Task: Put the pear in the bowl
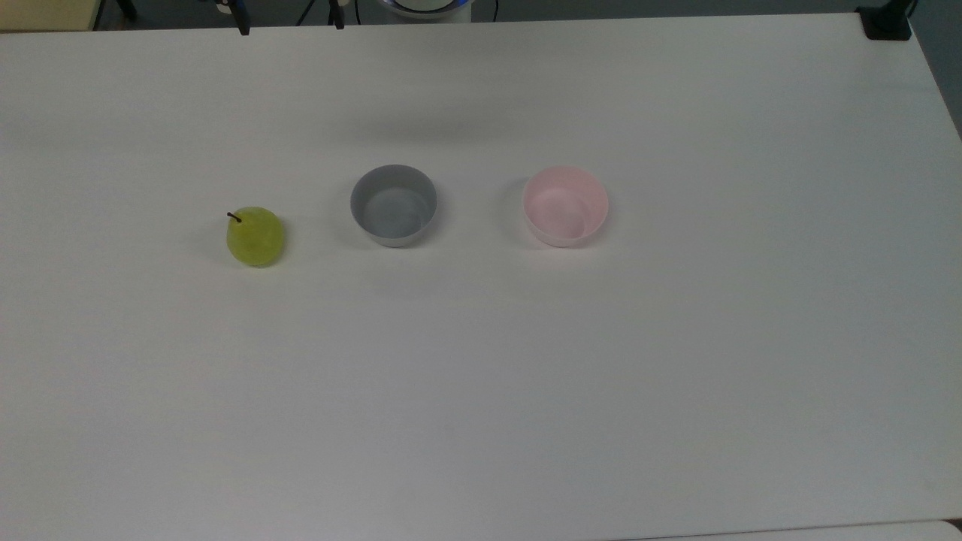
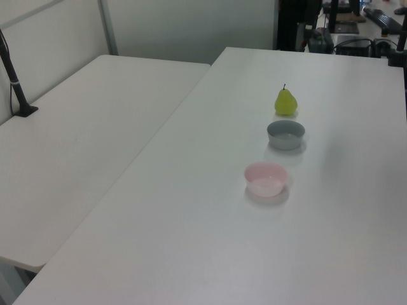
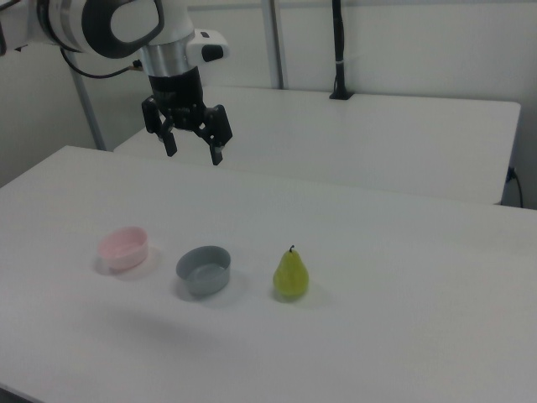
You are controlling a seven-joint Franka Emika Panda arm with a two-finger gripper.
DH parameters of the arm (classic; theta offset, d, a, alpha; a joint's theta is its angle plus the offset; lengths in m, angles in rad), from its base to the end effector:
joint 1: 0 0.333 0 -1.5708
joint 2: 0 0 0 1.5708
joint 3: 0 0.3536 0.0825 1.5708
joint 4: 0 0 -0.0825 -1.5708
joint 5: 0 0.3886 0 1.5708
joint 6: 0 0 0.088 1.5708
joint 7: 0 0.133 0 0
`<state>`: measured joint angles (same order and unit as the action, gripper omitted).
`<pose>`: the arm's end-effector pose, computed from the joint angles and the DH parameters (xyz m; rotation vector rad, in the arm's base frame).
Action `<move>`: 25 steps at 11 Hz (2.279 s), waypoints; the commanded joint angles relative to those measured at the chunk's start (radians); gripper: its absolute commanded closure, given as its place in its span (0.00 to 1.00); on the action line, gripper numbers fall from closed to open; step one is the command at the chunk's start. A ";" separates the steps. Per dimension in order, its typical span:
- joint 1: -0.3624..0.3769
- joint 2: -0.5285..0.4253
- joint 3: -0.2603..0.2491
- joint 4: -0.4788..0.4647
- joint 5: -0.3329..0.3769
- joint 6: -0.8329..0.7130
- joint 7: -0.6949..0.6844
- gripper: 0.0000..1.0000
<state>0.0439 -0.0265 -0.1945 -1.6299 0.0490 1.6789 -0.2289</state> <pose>0.5564 -0.0799 0.6324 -3.0978 -0.1158 -0.1300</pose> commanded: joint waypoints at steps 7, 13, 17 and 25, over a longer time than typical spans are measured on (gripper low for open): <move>-0.002 -0.007 0.014 -0.010 0.006 -0.015 0.011 0.00; -0.045 0.003 0.010 -0.007 -0.009 -0.018 -0.287 0.00; -0.084 0.049 0.003 0.016 -0.072 -0.008 -0.357 0.00; -0.142 0.123 -0.077 -0.094 -0.064 0.289 -0.409 0.00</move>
<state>-0.1039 0.0837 -0.2511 -1.6542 -0.0308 1.8599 -0.6367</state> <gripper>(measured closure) 0.000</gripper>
